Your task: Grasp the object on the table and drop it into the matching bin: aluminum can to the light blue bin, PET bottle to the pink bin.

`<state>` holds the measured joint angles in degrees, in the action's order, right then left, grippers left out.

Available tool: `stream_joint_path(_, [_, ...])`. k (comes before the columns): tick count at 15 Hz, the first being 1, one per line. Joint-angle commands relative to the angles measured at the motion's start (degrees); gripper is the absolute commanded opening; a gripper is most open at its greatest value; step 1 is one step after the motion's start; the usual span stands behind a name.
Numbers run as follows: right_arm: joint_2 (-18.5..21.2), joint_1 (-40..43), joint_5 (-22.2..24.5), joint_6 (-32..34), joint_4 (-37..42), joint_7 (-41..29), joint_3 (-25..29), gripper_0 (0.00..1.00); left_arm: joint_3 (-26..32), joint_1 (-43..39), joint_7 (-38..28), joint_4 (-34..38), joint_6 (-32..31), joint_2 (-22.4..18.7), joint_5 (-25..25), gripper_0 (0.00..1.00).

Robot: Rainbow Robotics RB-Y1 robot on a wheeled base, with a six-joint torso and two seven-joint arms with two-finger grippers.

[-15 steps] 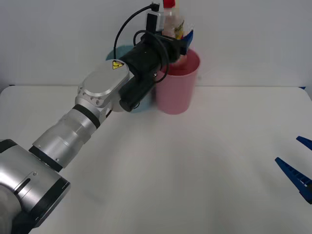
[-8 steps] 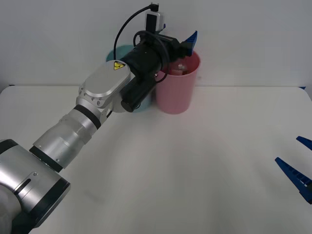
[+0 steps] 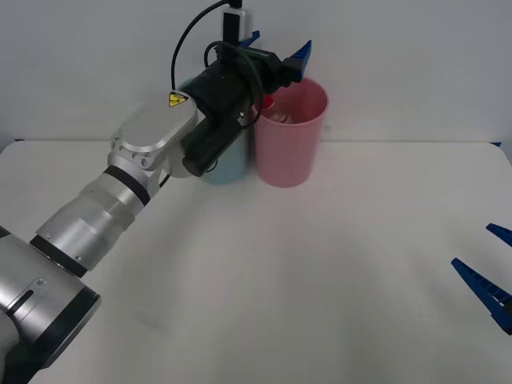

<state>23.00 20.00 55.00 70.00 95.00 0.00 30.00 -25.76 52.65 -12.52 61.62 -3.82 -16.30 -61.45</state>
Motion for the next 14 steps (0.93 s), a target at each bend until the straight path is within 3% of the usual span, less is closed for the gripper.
stream_joint_path(1, [0.0, 0.0, 0.0, 0.0, 0.0, 0.0, 0.0, 1.0, -0.1, -1.8, -1.3, 4.1, -4.3, -5.8, 4.8, 1.0])
stream_joint_path(8, [0.0, 0.0, 0.0, 0.0, 0.0, 0.0, 0.0, 1.0, 1.0, -9.8, -3.7, 14.1, -12.8, -21.4, 15.8, 1.0])
stream_joint_path(10, [0.0, 0.0, 0.0, 0.0, 0.0, 0.0, 0.0, 1.0, 5.9, -13.7, -3.5, 14.2, -18.6, -24.0, 15.7, 1.0])
stream_joint_path(14, [0.0, 0.0, 0.0, 0.0, 0.0, 0.0, 0.0, 1.0, 24.1, -24.3, -3.7, 14.2, -34.1, -24.1, 6.4, 1.0])
